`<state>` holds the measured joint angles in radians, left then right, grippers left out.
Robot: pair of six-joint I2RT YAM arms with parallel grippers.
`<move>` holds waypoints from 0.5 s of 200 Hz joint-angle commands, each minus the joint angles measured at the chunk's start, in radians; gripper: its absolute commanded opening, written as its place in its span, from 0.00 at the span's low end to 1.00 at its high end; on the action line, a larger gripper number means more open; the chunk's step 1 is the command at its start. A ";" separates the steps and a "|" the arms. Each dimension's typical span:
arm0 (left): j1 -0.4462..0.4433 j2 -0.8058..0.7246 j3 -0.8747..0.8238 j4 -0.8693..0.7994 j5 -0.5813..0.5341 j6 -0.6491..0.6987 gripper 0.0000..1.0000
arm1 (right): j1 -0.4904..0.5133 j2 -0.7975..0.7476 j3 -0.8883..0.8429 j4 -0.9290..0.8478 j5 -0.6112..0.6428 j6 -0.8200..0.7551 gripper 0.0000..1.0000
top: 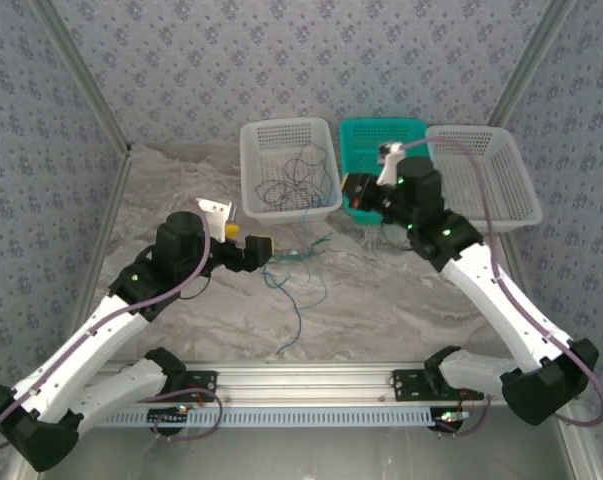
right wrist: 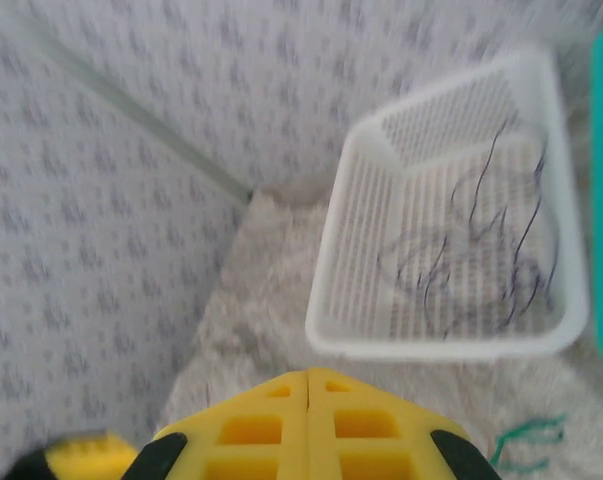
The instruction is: Untangle the cables
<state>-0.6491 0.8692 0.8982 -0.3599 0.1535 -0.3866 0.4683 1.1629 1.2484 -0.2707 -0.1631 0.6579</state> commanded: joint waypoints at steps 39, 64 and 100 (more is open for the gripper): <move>-0.032 -0.027 -0.034 0.071 0.089 0.011 0.99 | -0.296 0.027 0.247 0.017 -0.058 0.023 0.00; -0.035 -0.024 -0.041 0.083 0.090 0.008 0.99 | -0.405 0.122 0.419 0.024 -0.097 0.034 0.00; -0.036 -0.011 -0.035 0.093 0.107 0.017 1.00 | -0.484 0.256 0.688 0.124 -0.158 0.131 0.00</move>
<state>-0.6773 0.8581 0.8600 -0.3107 0.2287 -0.3862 0.0051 1.3590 1.7794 -0.2325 -0.2615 0.7185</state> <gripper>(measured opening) 0.994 0.056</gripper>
